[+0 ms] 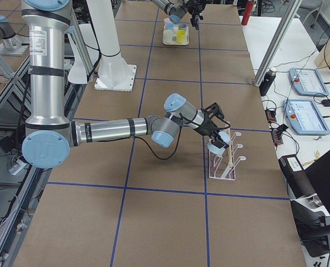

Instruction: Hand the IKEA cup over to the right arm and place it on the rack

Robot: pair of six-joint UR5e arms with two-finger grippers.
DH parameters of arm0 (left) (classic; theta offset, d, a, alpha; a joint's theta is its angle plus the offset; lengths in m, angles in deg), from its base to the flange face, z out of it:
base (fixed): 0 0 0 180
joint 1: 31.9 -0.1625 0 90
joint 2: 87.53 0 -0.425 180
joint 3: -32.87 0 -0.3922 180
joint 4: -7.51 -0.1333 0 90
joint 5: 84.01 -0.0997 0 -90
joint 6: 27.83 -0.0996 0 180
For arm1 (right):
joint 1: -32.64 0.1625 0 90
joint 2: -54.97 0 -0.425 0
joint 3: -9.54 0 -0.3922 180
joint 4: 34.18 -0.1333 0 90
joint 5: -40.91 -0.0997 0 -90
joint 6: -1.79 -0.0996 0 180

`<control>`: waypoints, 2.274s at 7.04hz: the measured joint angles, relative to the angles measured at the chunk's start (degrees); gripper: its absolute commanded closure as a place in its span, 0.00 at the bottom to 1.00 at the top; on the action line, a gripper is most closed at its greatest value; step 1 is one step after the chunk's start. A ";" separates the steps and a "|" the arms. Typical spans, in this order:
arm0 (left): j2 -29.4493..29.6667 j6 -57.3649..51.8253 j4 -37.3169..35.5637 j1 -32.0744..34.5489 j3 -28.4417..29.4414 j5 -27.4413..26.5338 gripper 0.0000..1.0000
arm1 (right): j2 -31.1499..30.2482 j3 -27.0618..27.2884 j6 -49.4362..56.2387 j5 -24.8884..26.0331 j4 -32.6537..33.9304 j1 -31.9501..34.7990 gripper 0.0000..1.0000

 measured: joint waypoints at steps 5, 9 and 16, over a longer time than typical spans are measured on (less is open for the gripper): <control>0.08 0.00 0.00 -0.07 0.10 0.07 0.00 | 0.83 -3.09 2.82 -0.01 -0.30 0.04 1.00; 0.01 0.00 0.00 -0.13 0.10 0.00 0.00 | 1.57 -4.68 2.64 0.03 -0.85 0.00 1.00; 0.00 0.00 0.00 -0.13 0.36 -0.01 0.00 | 2.20 -5.77 2.81 -0.10 -1.39 -0.58 0.01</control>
